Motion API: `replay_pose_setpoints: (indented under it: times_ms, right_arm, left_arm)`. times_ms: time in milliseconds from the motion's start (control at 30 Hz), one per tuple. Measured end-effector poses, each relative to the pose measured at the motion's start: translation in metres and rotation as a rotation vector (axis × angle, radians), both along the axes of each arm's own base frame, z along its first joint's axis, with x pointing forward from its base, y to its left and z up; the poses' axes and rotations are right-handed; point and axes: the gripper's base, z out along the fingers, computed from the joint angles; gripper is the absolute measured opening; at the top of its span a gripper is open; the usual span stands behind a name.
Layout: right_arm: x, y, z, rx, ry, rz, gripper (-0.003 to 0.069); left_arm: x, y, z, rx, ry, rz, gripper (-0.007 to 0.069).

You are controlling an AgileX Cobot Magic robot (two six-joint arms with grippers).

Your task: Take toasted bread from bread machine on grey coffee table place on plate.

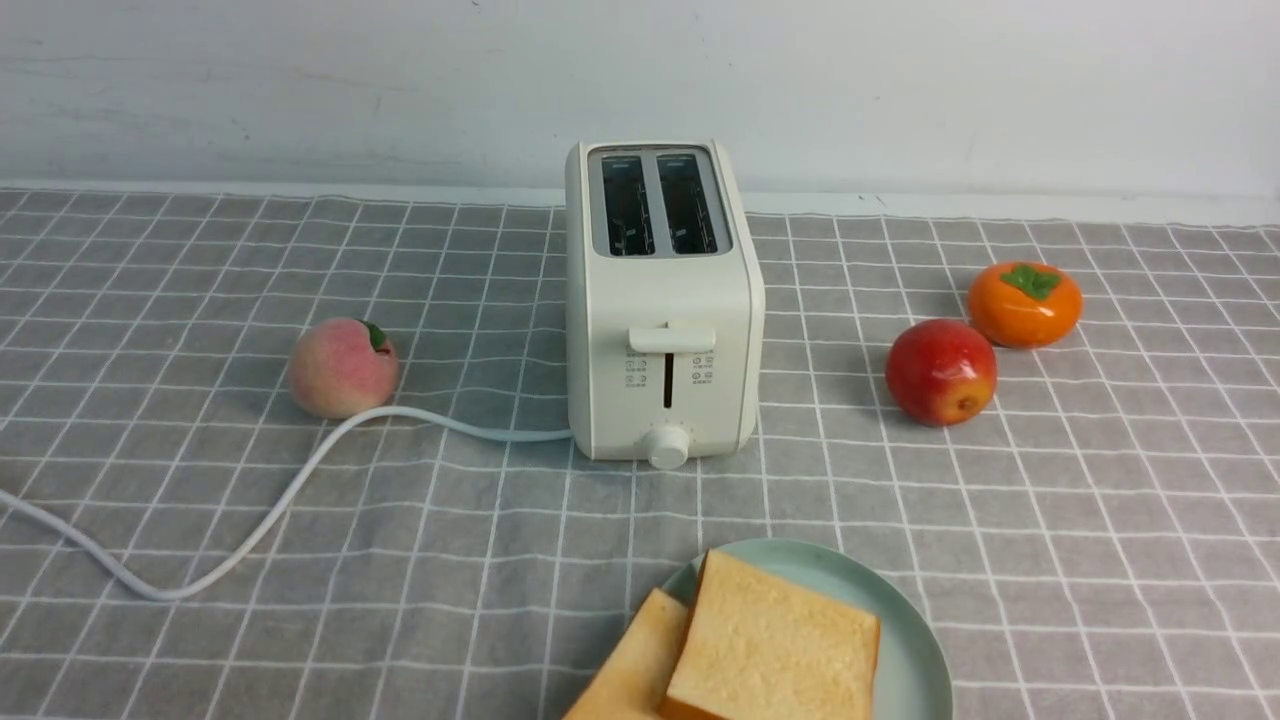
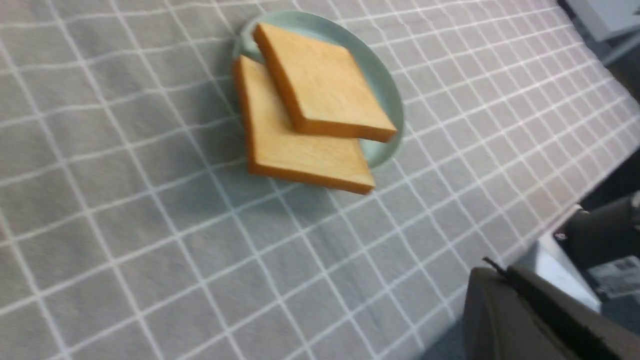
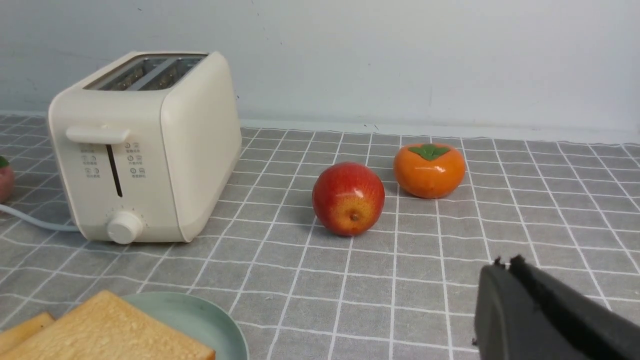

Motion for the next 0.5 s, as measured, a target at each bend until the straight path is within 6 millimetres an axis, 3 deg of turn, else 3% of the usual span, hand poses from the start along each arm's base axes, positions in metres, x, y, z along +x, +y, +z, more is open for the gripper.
replay_pose_setpoints:
  times_ms: [333, 500]
  right_arm:
    - [0.0, 0.0, 0.0, -0.002, 0.0, -0.001, 0.0003]
    - [0.0, 0.0, 0.0, -0.003, 0.0, -0.001, 0.001]
  left_arm:
    - [0.006, 0.006, -0.005, 0.098, -0.066, 0.034, -0.0014]
    - [0.013, 0.015, -0.008, 0.145, -0.313, 0.083, -0.0014]
